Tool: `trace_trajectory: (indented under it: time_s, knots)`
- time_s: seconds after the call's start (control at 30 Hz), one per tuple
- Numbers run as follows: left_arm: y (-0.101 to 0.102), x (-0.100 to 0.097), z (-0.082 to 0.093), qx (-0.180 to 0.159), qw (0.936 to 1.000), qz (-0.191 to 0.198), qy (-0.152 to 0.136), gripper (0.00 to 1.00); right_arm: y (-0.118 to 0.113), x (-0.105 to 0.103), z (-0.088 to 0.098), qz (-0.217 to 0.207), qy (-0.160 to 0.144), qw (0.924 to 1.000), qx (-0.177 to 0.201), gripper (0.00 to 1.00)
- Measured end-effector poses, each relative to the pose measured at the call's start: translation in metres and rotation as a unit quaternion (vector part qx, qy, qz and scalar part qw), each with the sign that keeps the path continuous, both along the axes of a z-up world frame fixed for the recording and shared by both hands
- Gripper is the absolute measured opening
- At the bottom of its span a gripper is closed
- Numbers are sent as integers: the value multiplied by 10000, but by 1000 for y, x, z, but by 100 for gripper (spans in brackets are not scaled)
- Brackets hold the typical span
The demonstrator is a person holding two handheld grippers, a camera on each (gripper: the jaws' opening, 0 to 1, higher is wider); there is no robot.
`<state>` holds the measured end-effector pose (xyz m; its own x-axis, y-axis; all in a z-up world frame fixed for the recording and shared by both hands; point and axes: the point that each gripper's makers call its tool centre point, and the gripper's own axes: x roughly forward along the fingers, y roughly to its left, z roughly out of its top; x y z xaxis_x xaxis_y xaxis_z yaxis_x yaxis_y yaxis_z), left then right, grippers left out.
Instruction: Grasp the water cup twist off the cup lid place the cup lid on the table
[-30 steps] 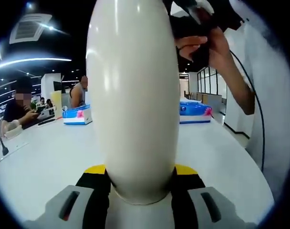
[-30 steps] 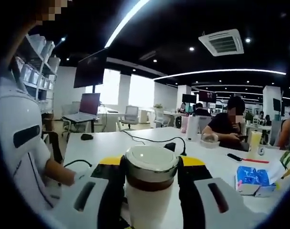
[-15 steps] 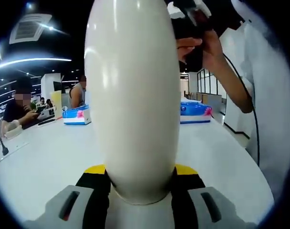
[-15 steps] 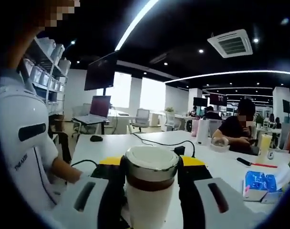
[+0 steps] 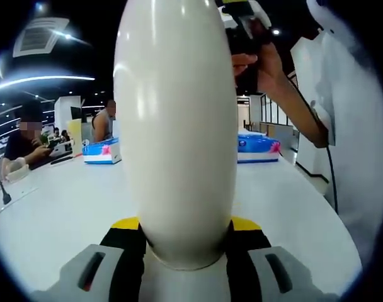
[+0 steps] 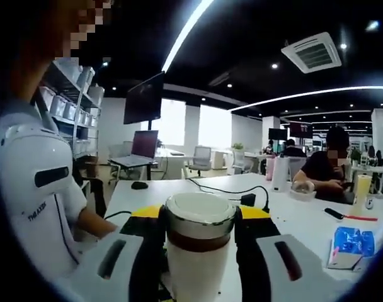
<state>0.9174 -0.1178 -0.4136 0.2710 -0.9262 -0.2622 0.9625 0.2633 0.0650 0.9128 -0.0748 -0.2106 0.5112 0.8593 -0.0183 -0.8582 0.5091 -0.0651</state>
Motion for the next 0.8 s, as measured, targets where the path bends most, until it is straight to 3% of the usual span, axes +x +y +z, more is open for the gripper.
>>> trace_trajectory:
  time_s: [0.8]
  knots:
    - [0,-1,1,3,10000,-14,-21,51,2,-7,1,970,-99,9952,17,46]
